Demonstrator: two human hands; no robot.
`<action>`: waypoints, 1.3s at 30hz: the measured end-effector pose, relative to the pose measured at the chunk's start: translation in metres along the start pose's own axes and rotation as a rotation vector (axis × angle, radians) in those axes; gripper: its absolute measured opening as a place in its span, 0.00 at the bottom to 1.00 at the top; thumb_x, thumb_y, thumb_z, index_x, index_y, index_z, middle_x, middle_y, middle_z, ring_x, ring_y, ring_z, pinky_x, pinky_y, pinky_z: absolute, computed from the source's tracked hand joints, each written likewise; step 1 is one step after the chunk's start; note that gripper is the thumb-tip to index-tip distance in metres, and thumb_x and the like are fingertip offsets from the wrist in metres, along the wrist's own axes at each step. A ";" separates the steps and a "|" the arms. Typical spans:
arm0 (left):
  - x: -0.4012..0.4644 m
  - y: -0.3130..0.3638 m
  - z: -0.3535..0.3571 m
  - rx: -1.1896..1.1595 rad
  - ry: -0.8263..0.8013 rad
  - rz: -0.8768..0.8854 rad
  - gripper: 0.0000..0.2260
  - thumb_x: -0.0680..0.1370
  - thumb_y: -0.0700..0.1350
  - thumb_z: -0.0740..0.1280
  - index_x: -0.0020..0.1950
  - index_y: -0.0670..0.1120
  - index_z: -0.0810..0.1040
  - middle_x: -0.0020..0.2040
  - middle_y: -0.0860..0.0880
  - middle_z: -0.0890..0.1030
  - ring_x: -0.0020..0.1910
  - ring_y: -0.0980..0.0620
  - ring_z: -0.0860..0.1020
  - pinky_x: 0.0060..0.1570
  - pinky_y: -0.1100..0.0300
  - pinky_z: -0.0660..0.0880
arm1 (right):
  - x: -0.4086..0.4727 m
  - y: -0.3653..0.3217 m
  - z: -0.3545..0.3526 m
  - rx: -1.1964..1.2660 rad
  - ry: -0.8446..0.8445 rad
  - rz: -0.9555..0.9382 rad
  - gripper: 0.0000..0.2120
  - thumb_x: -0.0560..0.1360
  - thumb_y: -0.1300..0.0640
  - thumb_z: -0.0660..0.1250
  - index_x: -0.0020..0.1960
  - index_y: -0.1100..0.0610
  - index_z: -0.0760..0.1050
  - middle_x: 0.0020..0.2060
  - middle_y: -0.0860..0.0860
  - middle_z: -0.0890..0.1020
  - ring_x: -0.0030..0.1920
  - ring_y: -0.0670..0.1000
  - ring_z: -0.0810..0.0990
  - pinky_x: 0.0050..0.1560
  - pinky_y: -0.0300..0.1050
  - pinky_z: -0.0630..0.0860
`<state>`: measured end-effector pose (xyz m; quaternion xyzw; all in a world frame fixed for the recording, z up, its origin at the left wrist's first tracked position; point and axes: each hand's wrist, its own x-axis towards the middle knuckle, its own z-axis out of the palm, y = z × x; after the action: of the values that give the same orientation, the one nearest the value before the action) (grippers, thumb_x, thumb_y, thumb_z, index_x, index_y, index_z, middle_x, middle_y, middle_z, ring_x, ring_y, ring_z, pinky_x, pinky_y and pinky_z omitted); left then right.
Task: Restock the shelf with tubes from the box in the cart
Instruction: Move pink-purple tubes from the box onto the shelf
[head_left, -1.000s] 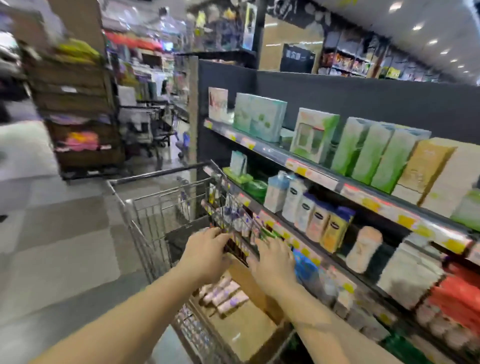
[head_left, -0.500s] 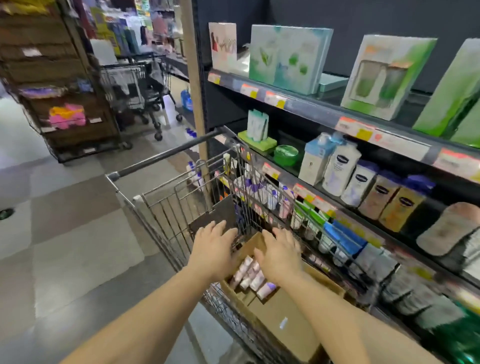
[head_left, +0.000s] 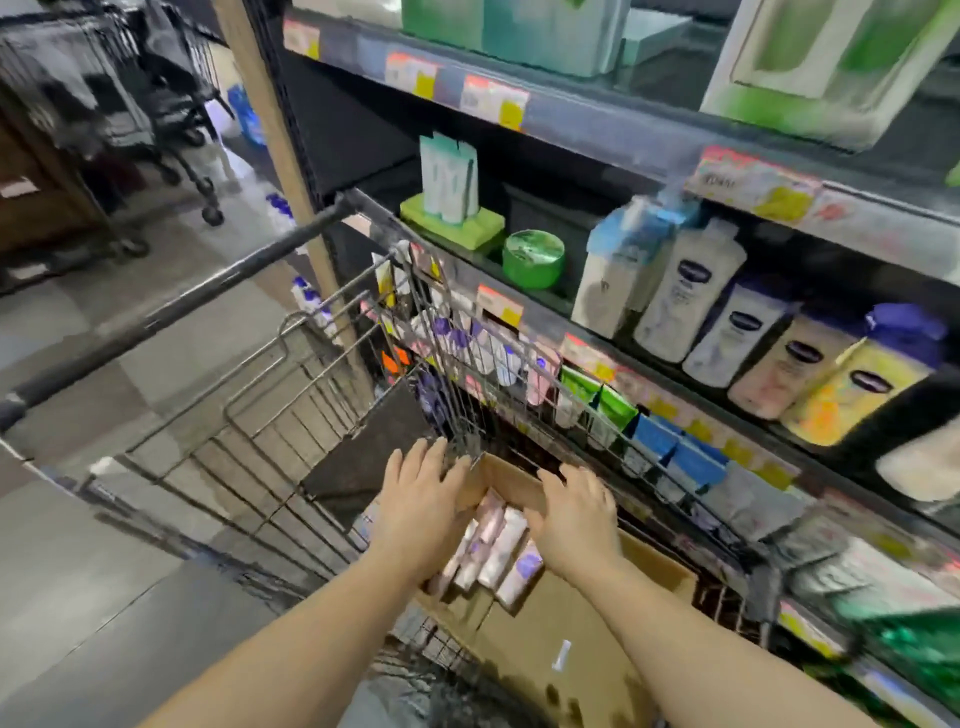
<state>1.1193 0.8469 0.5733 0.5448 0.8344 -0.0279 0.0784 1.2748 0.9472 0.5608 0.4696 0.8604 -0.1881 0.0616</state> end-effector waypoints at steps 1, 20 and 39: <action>0.007 -0.001 0.008 -0.012 -0.009 0.013 0.29 0.79 0.57 0.61 0.78 0.55 0.55 0.79 0.45 0.52 0.78 0.42 0.49 0.75 0.43 0.44 | 0.005 0.005 0.006 -0.008 -0.007 0.024 0.26 0.80 0.43 0.56 0.76 0.50 0.58 0.75 0.52 0.59 0.76 0.55 0.52 0.75 0.54 0.50; 0.112 -0.067 0.183 -0.179 -0.265 0.179 0.29 0.74 0.58 0.67 0.74 0.59 0.63 0.79 0.46 0.55 0.78 0.43 0.51 0.76 0.48 0.51 | 0.121 -0.002 0.198 0.219 -0.178 0.274 0.19 0.78 0.40 0.58 0.65 0.46 0.72 0.63 0.50 0.74 0.66 0.55 0.65 0.65 0.51 0.64; 0.106 -0.060 0.188 -0.170 -0.290 0.136 0.31 0.69 0.71 0.63 0.68 0.57 0.73 0.79 0.50 0.54 0.77 0.47 0.48 0.75 0.51 0.47 | 0.138 0.009 0.154 0.573 -0.108 0.266 0.08 0.77 0.50 0.65 0.47 0.47 0.83 0.49 0.41 0.76 0.59 0.49 0.68 0.57 0.45 0.65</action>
<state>1.0415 0.8933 0.3681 0.5819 0.7748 -0.0302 0.2452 1.1957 1.0008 0.3771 0.5656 0.6990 -0.4376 -0.0033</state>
